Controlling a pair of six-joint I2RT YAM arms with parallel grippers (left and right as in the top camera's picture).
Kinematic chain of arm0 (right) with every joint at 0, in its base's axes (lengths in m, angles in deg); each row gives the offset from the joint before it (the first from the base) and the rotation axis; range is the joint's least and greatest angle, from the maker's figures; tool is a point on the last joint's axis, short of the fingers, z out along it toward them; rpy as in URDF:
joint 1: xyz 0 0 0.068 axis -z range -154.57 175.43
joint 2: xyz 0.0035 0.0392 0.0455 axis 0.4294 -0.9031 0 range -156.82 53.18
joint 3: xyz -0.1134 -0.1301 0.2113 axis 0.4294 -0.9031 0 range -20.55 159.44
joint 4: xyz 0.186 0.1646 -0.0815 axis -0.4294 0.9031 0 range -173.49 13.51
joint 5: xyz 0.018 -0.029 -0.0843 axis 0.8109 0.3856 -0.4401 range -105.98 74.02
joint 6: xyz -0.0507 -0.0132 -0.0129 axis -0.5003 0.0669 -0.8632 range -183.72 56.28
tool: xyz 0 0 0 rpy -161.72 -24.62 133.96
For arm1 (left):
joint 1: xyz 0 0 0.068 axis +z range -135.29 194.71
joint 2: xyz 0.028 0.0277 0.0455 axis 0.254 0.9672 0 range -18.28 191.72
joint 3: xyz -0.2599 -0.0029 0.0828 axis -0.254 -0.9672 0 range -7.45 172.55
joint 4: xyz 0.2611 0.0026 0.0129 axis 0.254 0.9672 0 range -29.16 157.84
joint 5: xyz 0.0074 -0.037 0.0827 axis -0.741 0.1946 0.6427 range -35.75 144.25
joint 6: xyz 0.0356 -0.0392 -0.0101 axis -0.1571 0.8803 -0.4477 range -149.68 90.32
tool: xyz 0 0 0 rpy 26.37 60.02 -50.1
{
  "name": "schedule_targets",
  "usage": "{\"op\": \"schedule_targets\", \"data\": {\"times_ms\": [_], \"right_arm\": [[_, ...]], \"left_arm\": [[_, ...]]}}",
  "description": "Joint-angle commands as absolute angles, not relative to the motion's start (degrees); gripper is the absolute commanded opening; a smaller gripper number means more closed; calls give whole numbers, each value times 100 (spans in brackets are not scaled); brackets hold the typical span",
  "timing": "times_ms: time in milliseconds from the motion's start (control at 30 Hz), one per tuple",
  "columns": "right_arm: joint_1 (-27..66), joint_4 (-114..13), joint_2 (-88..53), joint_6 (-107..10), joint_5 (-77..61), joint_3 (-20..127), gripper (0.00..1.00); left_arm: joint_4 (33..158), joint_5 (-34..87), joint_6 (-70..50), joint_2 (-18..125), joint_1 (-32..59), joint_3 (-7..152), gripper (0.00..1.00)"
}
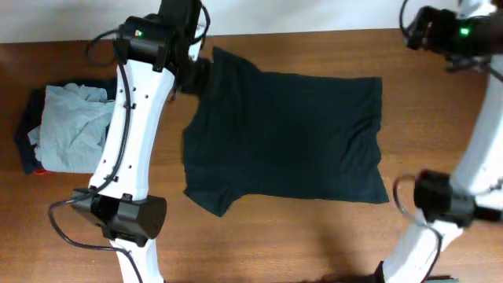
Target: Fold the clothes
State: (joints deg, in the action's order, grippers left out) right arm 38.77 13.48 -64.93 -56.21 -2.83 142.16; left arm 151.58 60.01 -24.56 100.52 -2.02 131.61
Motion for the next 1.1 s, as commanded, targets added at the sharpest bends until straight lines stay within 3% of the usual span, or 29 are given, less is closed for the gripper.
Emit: {"op": "schedule_targets", "data": {"times_ms": [0,233,400,767,933,1067], "right_arm": [[3820,1385,-5376,-5569,-642,13503,99],[3868,1383,-3870,-5097,-830,10494,99],[3868,1204,-3557,-4871,-1125,8881,99],[3868,-228,-3557,-4474,-1149,5812,99],[3862,-796,-3557,-4474,-1107,4892,98],[3858,-1196,-3557,-4474,-1109,4400,95]], "left_arm": [[15656,5937,-2150,9766,-200,13177,99],[15755,5800,-1929,9005,-200,13033,99],[15729,5806,-1448,8441,-200,11826,99],[13451,5631,-742,8256,-200,7275,99],[12660,5633,-672,8258,-200,6322,98],[12207,5633,-674,8258,-200,5811,89]]}}
